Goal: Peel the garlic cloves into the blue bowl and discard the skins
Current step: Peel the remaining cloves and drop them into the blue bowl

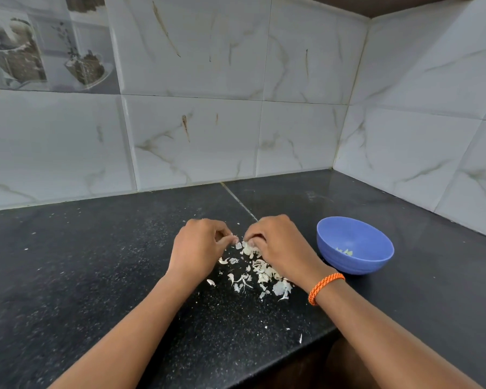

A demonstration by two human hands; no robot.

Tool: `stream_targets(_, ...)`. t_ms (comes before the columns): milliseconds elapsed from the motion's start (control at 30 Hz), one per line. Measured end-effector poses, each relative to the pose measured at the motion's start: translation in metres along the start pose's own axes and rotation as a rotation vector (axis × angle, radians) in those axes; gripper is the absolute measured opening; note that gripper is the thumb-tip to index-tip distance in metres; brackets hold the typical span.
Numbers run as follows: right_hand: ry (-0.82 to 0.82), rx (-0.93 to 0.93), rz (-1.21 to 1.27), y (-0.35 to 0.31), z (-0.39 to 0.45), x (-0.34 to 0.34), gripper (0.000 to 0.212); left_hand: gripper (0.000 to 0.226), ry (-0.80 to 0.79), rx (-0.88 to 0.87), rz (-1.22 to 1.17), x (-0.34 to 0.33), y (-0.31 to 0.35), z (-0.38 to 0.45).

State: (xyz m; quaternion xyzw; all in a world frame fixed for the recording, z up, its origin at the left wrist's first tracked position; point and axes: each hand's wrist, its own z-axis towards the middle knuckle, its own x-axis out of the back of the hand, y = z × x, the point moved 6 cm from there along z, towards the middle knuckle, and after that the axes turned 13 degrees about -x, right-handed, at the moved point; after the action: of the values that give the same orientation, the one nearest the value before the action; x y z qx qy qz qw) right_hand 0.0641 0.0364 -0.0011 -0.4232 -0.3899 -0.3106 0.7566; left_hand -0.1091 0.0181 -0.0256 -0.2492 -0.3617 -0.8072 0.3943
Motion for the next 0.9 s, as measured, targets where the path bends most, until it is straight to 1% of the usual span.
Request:
stream_targets(33, 0.03, -0.011, 0.012, 0.0, 0.001, 0.001, 0.018, 0.008, -0.009, -0.016, -0.02, -0.002, 0.0, 0.0)
stream_targets(67, 0.041, -0.015, 0.004, -0.001, 0.0, -0.003, 0.018, 0.019, -0.023, -0.042, -0.022, -0.004, 0.002, 0.0)
stream_targets(100, 0.018, -0.015, -0.023, -0.003, -0.004, -0.014, 0.019, 0.028, -0.029, -0.067, -0.027, -0.006, 0.002, 0.001)
stream_targets(133, -0.035, -0.008, -0.064, -0.007, -0.01, -0.028, 0.021, 0.03, -0.025, -0.073, -0.043, -0.007, 0.003, 0.0)
stream_targets(200, -0.109, 0.001, -0.082, -0.014, -0.017, -0.04, 0.022, 0.013, 0.013, -0.066, -0.071, -0.005, 0.004, 0.0)
stream_targets(233, -0.094, -0.011, -0.064, -0.013, -0.011, -0.033, 0.021, 0.009, 0.044, -0.072, -0.082, -0.003, 0.005, 0.001)
stream_targets(267, -0.054, -0.019, -0.045, -0.014, -0.004, -0.022, 0.019, 0.011, 0.077, -0.073, -0.083, -0.001, 0.005, 0.001)
stream_targets(300, 0.01, -0.019, -0.025, -0.014, 0.002, -0.01, 0.018, 0.016, 0.096, -0.073, -0.073, -0.001, 0.003, 0.002)
stream_targets(367, 0.126, -0.01, -0.015, -0.011, 0.004, 0.001, 0.017, 0.034, 0.092, -0.089, -0.075, -0.001, 0.002, 0.004)
stream_targets(400, 0.113, -0.023, -0.036, -0.011, 0.0, -0.006, 0.019, 0.043, 0.082, -0.087, -0.093, -0.002, 0.003, 0.004)
stream_targets(433, 0.025, -0.039, -0.068, -0.013, -0.008, -0.023, 0.021, 0.044, 0.081, -0.072, -0.116, -0.001, 0.004, 0.003)
stream_targets(467, -0.06, -0.04, -0.091, -0.014, -0.016, -0.037, 0.022, 0.038, 0.085, -0.051, -0.135, 0.001, 0.006, 0.001)
stream_targets(500, -0.084, -0.051, -0.086, -0.012, -0.018, -0.041, 0.021, 0.026, 0.096, -0.023, -0.152, 0.004, 0.009, -0.001)
stream_targets(533, -0.074, -0.084, -0.06, -0.009, -0.015, -0.036, 0.018, 0.019, 0.126, -0.002, -0.174, 0.006, 0.01, -0.003)
stream_targets(567, -0.016, -0.105, -0.025, -0.005, -0.008, -0.023, 0.017, 0.021, 0.158, 0.009, -0.197, 0.008, 0.01, -0.002)
stream_targets(633, 0.117, -0.091, 0.021, 0.0, -0.003, -0.01, 0.018, 0.032, 0.154, 0.029, -0.219, 0.003, 0.007, -0.001)
stream_targets(667, 0.104, -0.091, 0.013, -0.001, -0.006, -0.013, 0.02, 0.032, 0.146, 0.02, -0.211, 0.002, 0.007, 0.0)
stream_targets(733, -0.037, -0.089, -0.038, -0.005, -0.014, -0.032, 0.02, 0.024, 0.131, -0.023, -0.193, 0.003, 0.008, 0.001)
stream_targets(767, -0.056, -0.09, -0.036, -0.005, -0.016, -0.035, 0.018, 0.028, 0.104, -0.029, -0.206, 0.0, 0.007, 0.002)
stream_targets(800, -0.029, -0.108, -0.007, -0.003, -0.013, -0.03, 0.016, 0.033, 0.076, -0.026, -0.22, -0.003, 0.008, 0.003)
stream_targets(833, 0.035, -0.124, 0.036, 0.001, -0.008, -0.021, 0.016, 0.029, 0.057, -0.007, -0.22, -0.004, 0.007, 0.002)
stream_targets(867, 0.103, -0.122, 0.071, 0.005, -0.006, -0.014, 0.017, 0.019, 0.042, 0.016, -0.212, -0.005, 0.007, 0.001)
stream_targets(900, 0.122, -0.114, 0.07, 0.007, -0.005, -0.013, 0.019, 0.009, 0.043, 0.032, -0.212, -0.005, 0.008, 0.0)
